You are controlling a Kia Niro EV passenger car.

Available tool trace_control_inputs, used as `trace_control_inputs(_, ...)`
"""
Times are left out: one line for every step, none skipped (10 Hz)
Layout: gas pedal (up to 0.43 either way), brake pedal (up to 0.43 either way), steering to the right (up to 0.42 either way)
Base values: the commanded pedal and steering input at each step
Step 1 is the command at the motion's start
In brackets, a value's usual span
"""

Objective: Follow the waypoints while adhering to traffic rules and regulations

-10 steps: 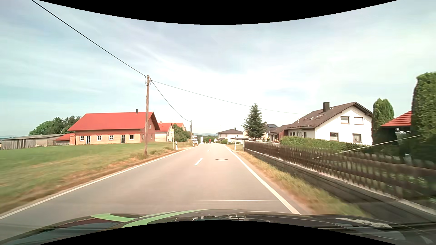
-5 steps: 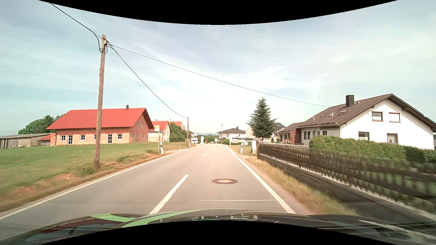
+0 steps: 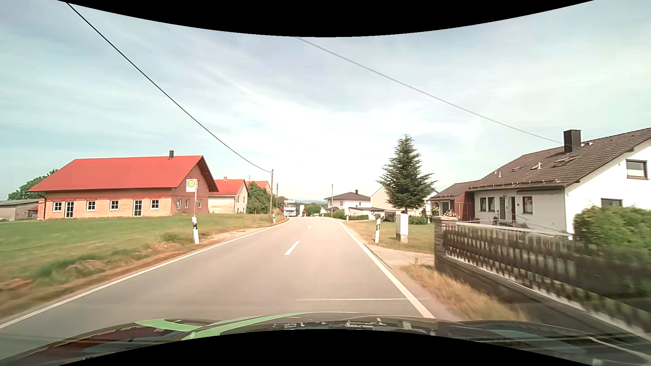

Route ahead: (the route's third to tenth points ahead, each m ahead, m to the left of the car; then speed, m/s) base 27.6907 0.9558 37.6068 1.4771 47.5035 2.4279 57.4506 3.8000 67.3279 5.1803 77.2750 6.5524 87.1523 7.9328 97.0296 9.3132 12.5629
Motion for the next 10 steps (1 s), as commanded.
trace_control_inputs(0.000,0.177,0.004)
trace_control_inputs(0.000,0.183,0.008)
trace_control_inputs(0.000,0.189,0.008)
trace_control_inputs(0.000,0.195,0.007)
trace_control_inputs(0.000,0.201,0.007)
trace_control_inputs(0.000,0.195,0.007)
trace_control_inputs(0.000,0.201,0.007)
trace_control_inputs(0.000,0.226,0.006)
trace_control_inputs(0.000,0.238,0.003)
trace_control_inputs(0.000,0.244,0.001)
